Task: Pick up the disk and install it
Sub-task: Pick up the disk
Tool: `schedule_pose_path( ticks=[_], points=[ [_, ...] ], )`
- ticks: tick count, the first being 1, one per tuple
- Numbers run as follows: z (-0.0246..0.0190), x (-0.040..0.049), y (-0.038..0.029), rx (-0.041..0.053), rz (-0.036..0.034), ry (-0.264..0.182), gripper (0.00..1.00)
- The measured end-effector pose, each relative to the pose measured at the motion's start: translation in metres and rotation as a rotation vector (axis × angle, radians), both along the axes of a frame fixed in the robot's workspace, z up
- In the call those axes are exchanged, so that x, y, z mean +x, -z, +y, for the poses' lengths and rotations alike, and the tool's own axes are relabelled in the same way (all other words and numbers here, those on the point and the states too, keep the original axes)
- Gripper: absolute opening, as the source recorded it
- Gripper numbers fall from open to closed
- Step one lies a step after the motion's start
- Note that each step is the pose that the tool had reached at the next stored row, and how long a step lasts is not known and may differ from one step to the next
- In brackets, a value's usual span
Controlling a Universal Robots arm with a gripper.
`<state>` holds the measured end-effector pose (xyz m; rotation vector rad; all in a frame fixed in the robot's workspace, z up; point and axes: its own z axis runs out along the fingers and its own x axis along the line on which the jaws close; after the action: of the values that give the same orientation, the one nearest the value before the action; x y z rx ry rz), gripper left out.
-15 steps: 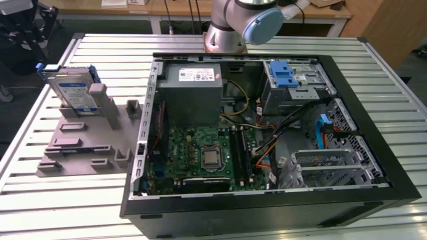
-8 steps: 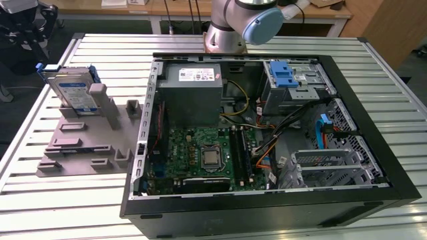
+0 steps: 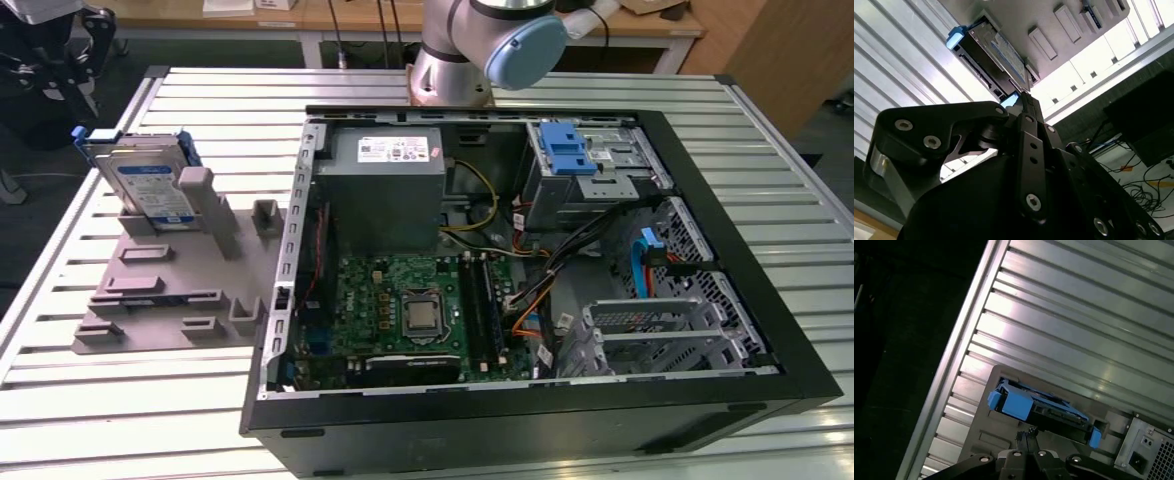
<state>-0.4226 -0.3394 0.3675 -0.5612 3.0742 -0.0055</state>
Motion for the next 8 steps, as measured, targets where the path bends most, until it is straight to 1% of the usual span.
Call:
schedule_pose_path(
  ticks=[8],
  points=[
    [0.0,-0.0004,0.0,0.0,0.0,-0.054,0.11]
  ],
)
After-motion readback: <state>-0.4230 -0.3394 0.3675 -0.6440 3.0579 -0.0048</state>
